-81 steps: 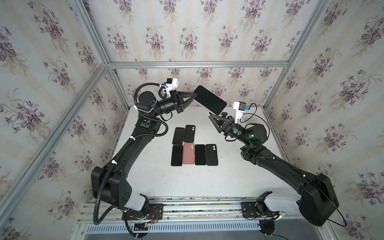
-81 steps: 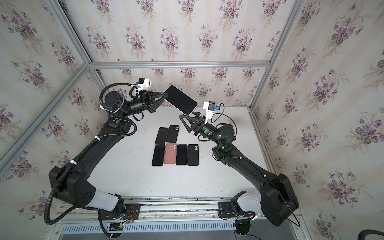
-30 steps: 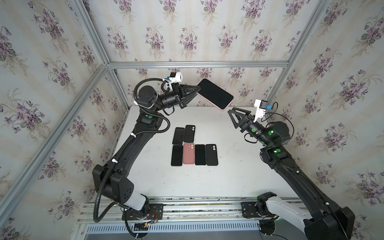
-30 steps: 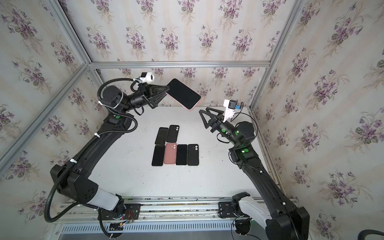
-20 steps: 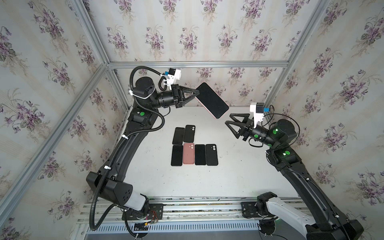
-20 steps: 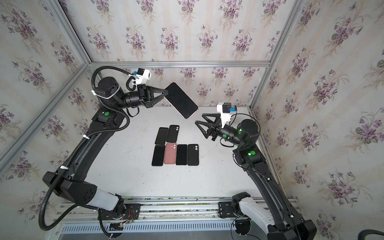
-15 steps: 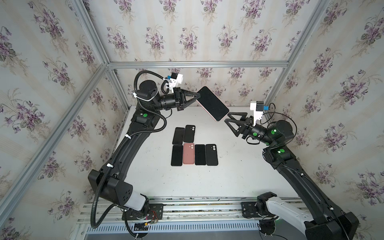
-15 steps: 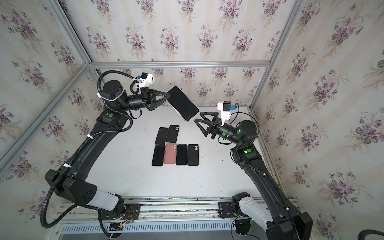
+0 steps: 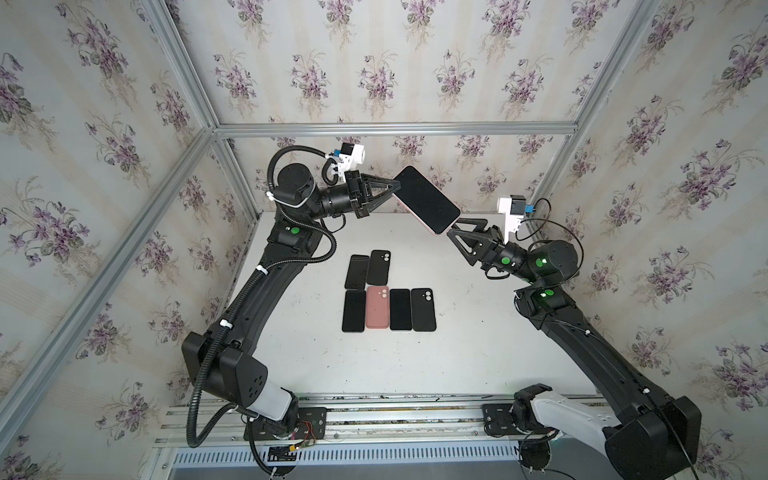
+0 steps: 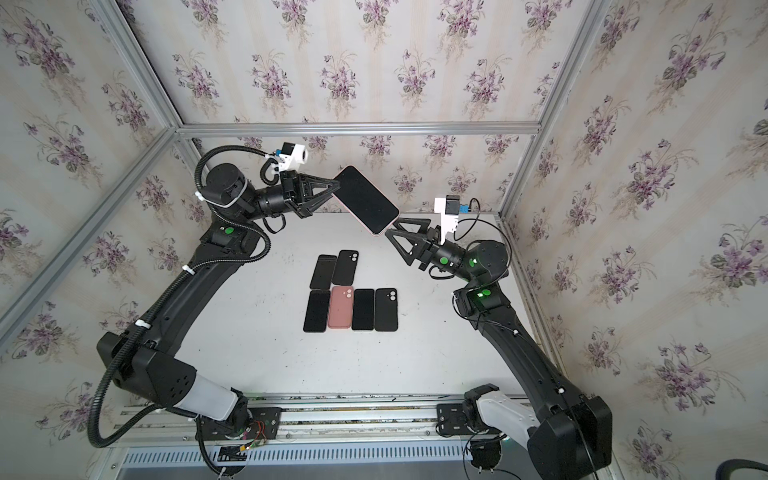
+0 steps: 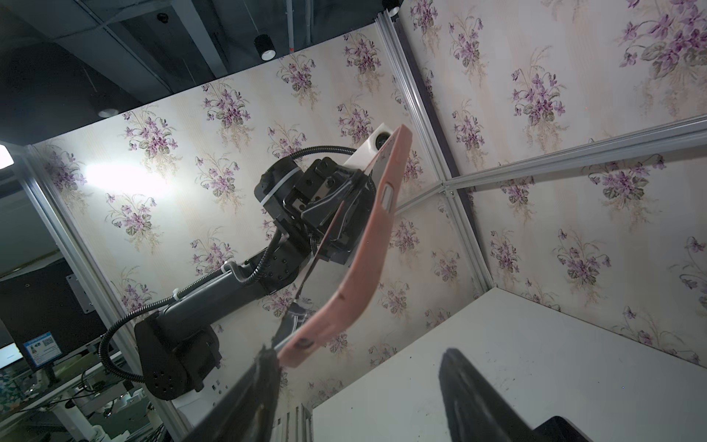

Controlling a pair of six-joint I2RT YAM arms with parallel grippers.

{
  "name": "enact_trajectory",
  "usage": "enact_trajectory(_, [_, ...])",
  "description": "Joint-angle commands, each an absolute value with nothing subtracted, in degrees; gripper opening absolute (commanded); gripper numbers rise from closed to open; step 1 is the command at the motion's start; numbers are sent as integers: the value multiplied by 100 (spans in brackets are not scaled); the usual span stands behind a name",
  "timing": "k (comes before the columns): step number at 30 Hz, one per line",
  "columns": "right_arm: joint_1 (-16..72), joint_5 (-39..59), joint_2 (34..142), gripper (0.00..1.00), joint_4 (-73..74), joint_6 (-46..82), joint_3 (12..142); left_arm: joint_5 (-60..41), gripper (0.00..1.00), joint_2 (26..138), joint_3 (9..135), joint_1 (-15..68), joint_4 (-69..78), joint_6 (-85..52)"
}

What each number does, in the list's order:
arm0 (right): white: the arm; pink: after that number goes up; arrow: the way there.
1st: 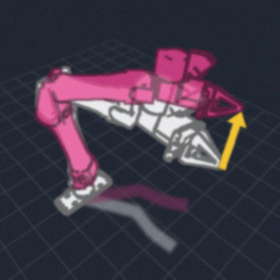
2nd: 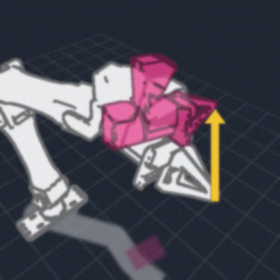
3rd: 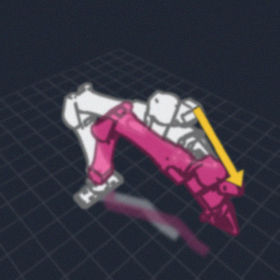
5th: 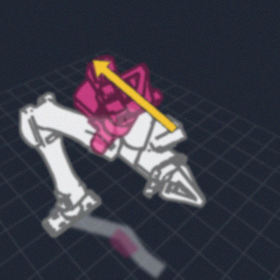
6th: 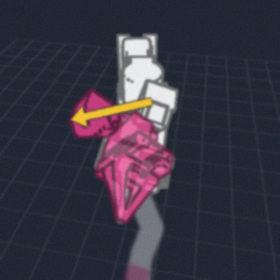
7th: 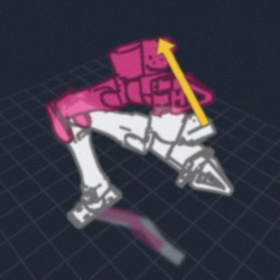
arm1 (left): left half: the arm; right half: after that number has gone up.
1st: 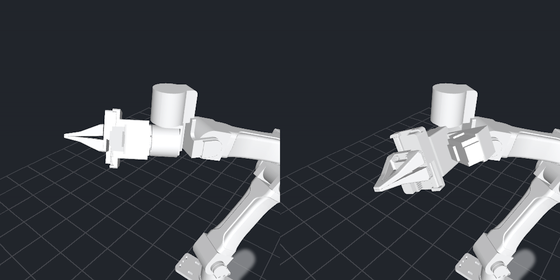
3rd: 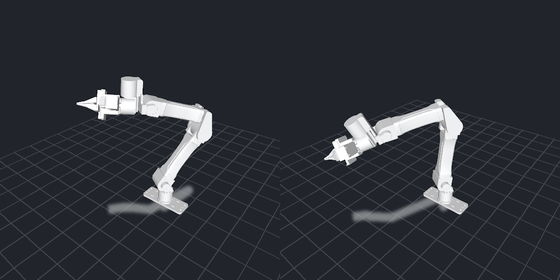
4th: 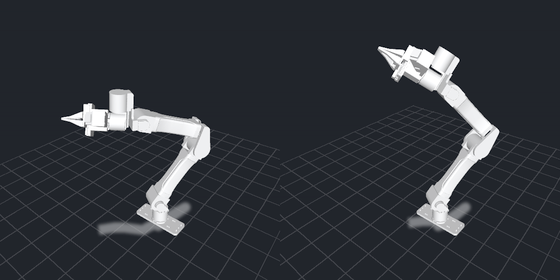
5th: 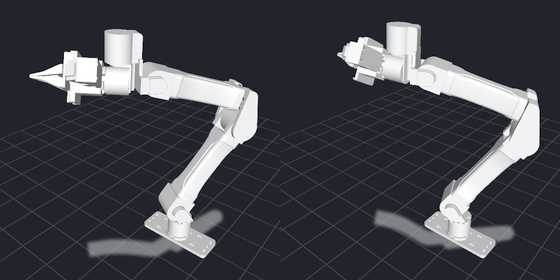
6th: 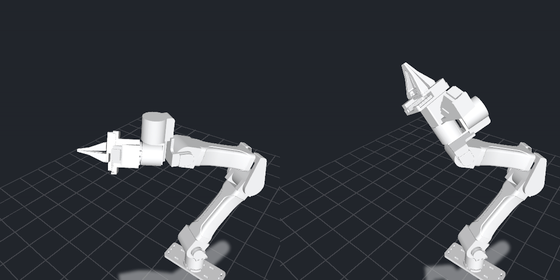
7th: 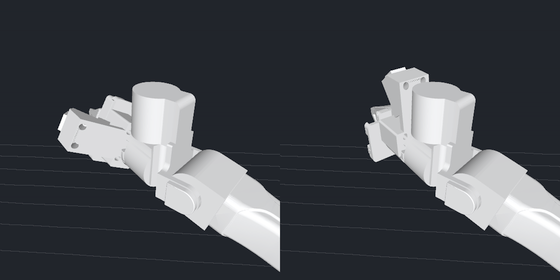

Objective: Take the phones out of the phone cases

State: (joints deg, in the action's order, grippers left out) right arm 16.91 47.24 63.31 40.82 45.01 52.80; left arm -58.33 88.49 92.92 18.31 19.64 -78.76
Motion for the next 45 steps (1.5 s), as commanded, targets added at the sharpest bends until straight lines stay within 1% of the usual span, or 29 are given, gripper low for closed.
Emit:
enact_trajectory(1, [1747,4676,6411,70,4503,4614,5336,-5833,0,8866,9275,1828,2481,-8098])
enact_trajectory(16, [1855,4520,6716,68,4672,4619,5348,-5894,0,9027,9325,1846,2963,-8405])
enact_trajectory(25, [1859,4465,6998,67,4663,4500,5368,-5860,0,9148,9329,1924,3859,-9140])
enact_trajectory(32, [1847,4448,7342,67,4826,4568,5634,-5889,0,9194,9306,2041,3923,-9217])
enact_trajectory(35, [1796,4470,7206,67,4655,4401,5533,-5929,0,9237,9469,1940,3920,-9226])
enact_trajectory(37, [1650,4515,6913,67,3801,3922,5493,-6151,0,9234,9824,1866,3182,-8544])
enact_trajectory(40, [1376,4912,6459,68,1845,2649,5698,-6324,0,9119,10616,1813,-63,-5763])
enact_trajectory(41, [1354,4974,6366,68,818,1919,5924,-6372,0,9087,10778,1811,-741,-5055])
enact_trajectory(42, [1354,4976,6323,67,-112,1180,6158,-6419,0,9017,10761,1811,-1068,-4532])
enact_trajectory(43, [1354,4976,6294,67,-754,713,6315,-6467,0,8895,10658,1811,-1226,-4161])
enact_trajectory(45, [1354,4934,6269,66,-1718,-197,6570,-6638,0,8655,10448,1806,-1708,-3239])
